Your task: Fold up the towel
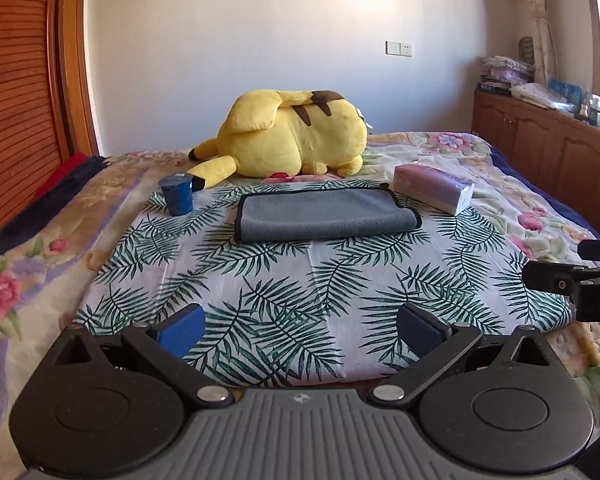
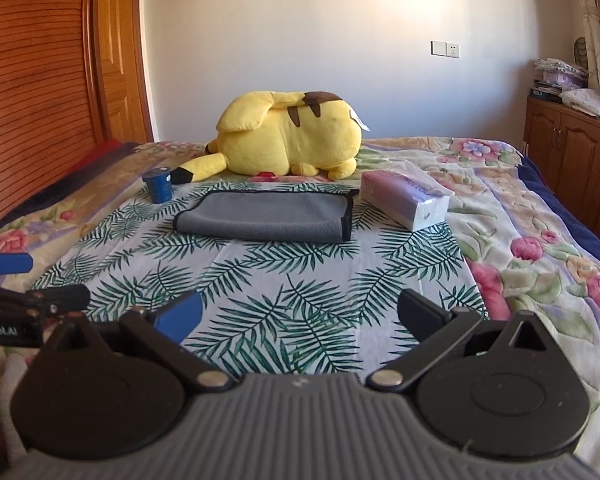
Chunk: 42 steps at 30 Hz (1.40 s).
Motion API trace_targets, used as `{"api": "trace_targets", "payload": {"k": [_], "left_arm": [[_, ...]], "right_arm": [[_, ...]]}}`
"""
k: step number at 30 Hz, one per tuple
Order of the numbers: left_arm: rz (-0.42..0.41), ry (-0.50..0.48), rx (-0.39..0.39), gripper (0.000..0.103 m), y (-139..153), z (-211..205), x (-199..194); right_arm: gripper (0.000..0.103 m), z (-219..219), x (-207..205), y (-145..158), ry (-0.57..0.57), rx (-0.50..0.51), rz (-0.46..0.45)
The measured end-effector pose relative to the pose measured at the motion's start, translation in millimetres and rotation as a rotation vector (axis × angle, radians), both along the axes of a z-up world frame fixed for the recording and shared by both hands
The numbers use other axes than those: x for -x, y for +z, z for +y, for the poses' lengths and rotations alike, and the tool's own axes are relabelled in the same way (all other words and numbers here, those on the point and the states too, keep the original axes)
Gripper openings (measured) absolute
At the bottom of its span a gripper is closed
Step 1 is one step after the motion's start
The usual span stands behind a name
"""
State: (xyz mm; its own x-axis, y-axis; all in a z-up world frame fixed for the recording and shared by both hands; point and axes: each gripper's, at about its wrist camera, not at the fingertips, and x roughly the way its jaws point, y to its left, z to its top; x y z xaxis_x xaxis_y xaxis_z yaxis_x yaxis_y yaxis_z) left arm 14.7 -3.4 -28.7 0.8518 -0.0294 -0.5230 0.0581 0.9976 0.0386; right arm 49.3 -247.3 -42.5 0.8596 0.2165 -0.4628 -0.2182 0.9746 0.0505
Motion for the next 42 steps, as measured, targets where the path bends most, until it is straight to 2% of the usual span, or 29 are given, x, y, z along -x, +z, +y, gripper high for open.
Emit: {"api": "trace_targets", "payload": {"k": [10,21,30,42], "left_arm": [[-0.024,0.016,-0.004,0.087,2.9,3.2,9.1],[-0.094,0.019,0.006,0.087,11.7,4.1,20.0],[-0.153,0.021,-0.029,0.087,17.7,1.0,26.2],[-0.198,0.033,-0.038,0.087,22.0,3.7,30.9]], "right_arm": [[0.103,-1.0,2.6,-1.3,-0.007,-0.002,-0.016],[0.103,-3.2,6.6,1.1,-0.019,-0.006,-0.051],[0.103,-5.0,10.7,4.0,-0.028,-0.012,-0.096],[0.103,-7.1,14.3,6.6,-0.062,-0.009,-0.145]]}}
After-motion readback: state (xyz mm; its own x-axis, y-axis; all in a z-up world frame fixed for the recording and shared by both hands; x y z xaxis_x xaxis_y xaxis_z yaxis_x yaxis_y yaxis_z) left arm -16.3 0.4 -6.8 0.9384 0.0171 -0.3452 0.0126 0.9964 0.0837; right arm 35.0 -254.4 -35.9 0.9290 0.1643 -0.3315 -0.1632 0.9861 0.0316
